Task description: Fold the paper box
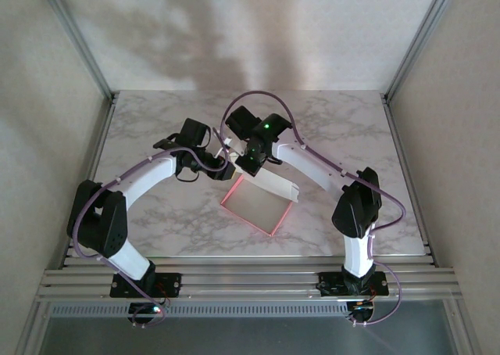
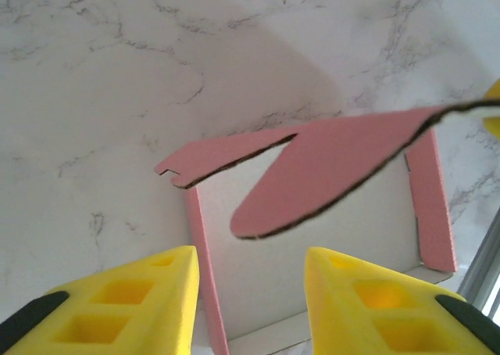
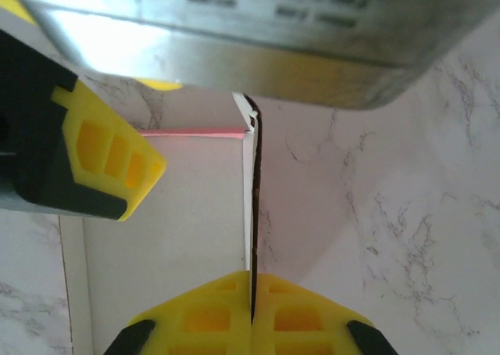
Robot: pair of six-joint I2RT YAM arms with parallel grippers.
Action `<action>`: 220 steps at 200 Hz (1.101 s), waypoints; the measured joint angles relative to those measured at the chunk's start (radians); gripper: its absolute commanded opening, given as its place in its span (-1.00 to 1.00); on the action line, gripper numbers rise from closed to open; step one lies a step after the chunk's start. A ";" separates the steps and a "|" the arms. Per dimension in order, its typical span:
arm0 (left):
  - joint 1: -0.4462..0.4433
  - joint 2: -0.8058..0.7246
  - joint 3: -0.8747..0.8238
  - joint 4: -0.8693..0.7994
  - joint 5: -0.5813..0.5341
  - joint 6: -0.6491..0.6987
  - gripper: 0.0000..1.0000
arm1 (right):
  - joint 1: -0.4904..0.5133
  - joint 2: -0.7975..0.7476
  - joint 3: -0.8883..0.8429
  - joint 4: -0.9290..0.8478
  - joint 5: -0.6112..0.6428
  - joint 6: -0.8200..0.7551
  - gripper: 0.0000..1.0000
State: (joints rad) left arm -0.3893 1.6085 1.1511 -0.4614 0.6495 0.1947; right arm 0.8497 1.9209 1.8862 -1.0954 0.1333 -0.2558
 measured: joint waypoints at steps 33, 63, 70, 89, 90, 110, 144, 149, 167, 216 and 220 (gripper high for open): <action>0.008 -0.021 0.007 -0.024 -0.034 0.057 0.23 | 0.000 -0.004 -0.008 0.006 -0.044 -0.007 -0.98; 0.020 -0.038 0.047 -0.077 -0.041 0.119 0.26 | 0.001 -0.023 -0.007 0.033 -0.094 -0.012 -0.97; 0.021 -0.038 0.063 -0.093 -0.042 0.132 0.27 | 0.001 -0.028 -0.007 0.038 -0.102 -0.011 -0.97; 0.026 -0.035 0.106 -0.148 -0.041 0.176 0.28 | 0.001 -0.040 -0.002 0.040 -0.113 -0.011 -0.97; 0.026 -0.034 0.109 -0.153 -0.041 0.179 0.28 | 0.001 -0.041 -0.001 0.040 -0.113 -0.012 -0.97; 0.031 -0.023 0.142 -0.193 -0.041 0.217 0.29 | 0.001 -0.043 0.004 0.037 -0.111 -0.014 -0.97; 0.032 -0.021 0.146 -0.209 -0.042 0.241 0.31 | 0.001 -0.043 0.004 0.029 -0.120 -0.022 -0.97; 0.033 -0.021 0.146 -0.211 -0.044 0.244 0.31 | 0.001 -0.043 0.004 0.029 -0.120 -0.022 -0.97; 0.034 -0.021 0.152 -0.214 -0.055 0.254 0.45 | 0.001 -0.043 0.004 0.029 -0.130 -0.022 -0.97; 0.054 -0.040 0.130 -0.187 -0.058 0.270 0.68 | 0.001 -0.043 0.004 0.044 -0.161 -0.023 -0.97; 0.058 -0.048 0.122 -0.183 -0.057 0.273 0.69 | 0.001 -0.043 0.004 0.046 -0.165 -0.026 -0.97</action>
State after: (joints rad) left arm -0.3313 1.5608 1.2736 -0.6441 0.5922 0.4679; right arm 0.8505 1.8774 1.8904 -1.0496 -0.0315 -0.2813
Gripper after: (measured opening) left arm 0.830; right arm 0.044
